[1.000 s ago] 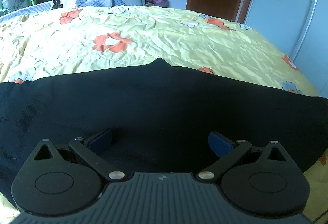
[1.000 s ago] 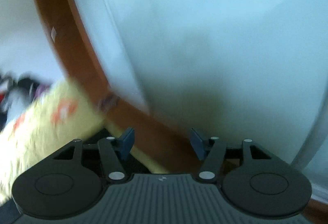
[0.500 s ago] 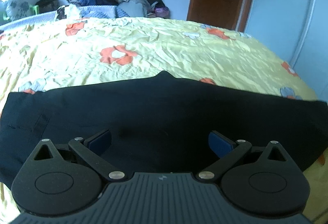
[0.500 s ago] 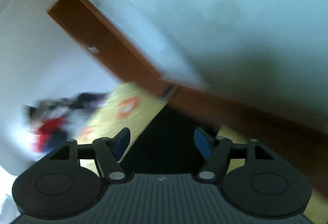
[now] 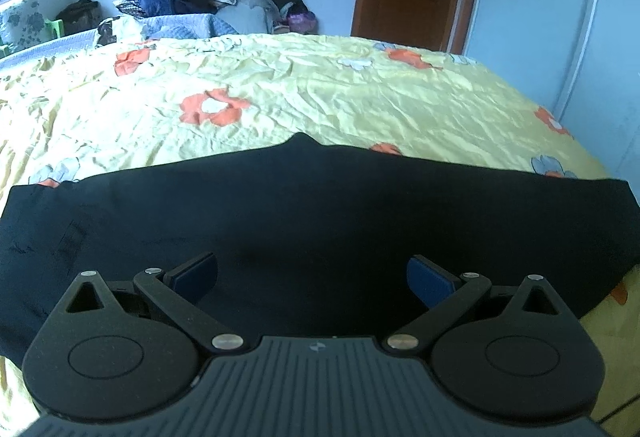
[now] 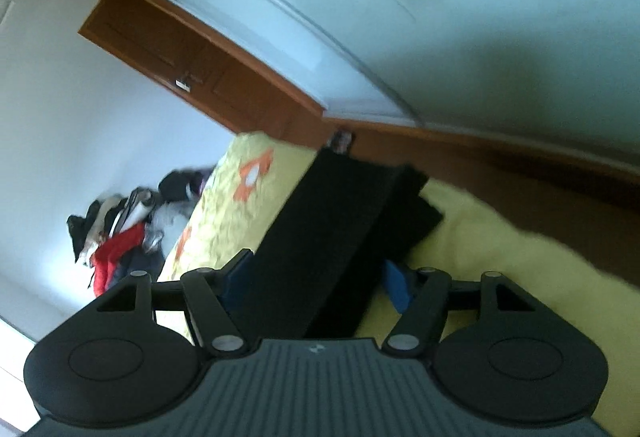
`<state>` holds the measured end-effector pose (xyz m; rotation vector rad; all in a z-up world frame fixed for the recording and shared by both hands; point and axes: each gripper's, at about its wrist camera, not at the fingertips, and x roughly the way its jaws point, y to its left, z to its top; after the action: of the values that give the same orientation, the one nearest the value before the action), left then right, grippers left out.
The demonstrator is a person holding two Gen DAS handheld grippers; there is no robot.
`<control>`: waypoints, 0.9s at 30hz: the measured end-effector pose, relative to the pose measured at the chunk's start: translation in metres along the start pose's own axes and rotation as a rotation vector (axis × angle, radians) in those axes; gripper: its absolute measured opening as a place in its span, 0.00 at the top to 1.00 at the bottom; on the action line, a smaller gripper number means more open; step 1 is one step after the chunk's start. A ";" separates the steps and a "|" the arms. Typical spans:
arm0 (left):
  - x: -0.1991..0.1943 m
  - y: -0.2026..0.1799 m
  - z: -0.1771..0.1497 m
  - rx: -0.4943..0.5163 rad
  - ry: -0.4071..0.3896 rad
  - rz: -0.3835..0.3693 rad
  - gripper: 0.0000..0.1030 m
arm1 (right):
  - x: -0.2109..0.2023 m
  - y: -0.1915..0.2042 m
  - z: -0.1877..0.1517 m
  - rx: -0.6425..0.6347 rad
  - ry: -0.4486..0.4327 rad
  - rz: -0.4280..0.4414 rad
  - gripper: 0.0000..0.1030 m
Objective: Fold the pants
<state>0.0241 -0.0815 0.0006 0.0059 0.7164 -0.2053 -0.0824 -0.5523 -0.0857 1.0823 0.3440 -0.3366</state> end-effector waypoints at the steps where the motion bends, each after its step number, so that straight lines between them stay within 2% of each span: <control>1: 0.000 -0.001 0.000 0.008 0.000 0.001 0.01 | 0.013 0.005 0.002 -0.018 -0.018 -0.004 0.35; 3: -0.001 -0.003 -0.001 0.022 -0.003 0.003 0.01 | 0.020 0.007 0.006 -0.039 -0.027 -0.017 0.36; 4: -0.001 -0.003 0.000 0.027 -0.005 0.005 0.01 | 0.024 0.009 0.008 -0.047 -0.024 -0.017 0.41; 5: -0.002 -0.004 0.000 0.029 -0.010 0.006 0.01 | 0.027 0.007 0.009 -0.044 -0.018 -0.013 0.64; 7: -0.003 -0.002 0.000 0.028 -0.016 0.008 0.01 | 0.024 -0.002 0.010 0.000 0.003 0.009 0.92; 10: -0.005 0.005 0.003 0.018 -0.026 0.023 0.01 | 0.019 0.006 0.005 0.004 -0.017 0.065 0.92; 12: -0.007 0.011 0.005 0.000 -0.034 0.040 0.01 | 0.015 0.022 0.001 0.004 -0.025 0.152 0.92; 15: -0.010 0.023 0.008 -0.038 -0.046 0.065 0.01 | 0.017 0.063 -0.012 -0.027 0.021 0.303 0.92; 18: -0.012 0.035 0.011 -0.069 -0.046 0.095 0.01 | 0.025 0.122 -0.040 -0.158 0.122 0.444 0.92; 21: -0.013 0.044 0.011 -0.087 -0.042 0.127 0.01 | 0.037 0.167 -0.083 -0.295 0.257 0.535 0.92; 24: -0.013 0.053 0.011 -0.104 -0.034 0.153 0.01 | 0.056 0.196 -0.142 -0.427 0.420 0.568 0.92; 27: -0.011 0.060 0.010 -0.123 -0.019 0.166 0.01 | 0.072 0.206 -0.197 -0.538 0.547 0.544 0.91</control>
<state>0.0334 -0.0216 0.0113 -0.0538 0.7048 -0.0021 0.0494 -0.2937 -0.0368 0.6777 0.5656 0.5281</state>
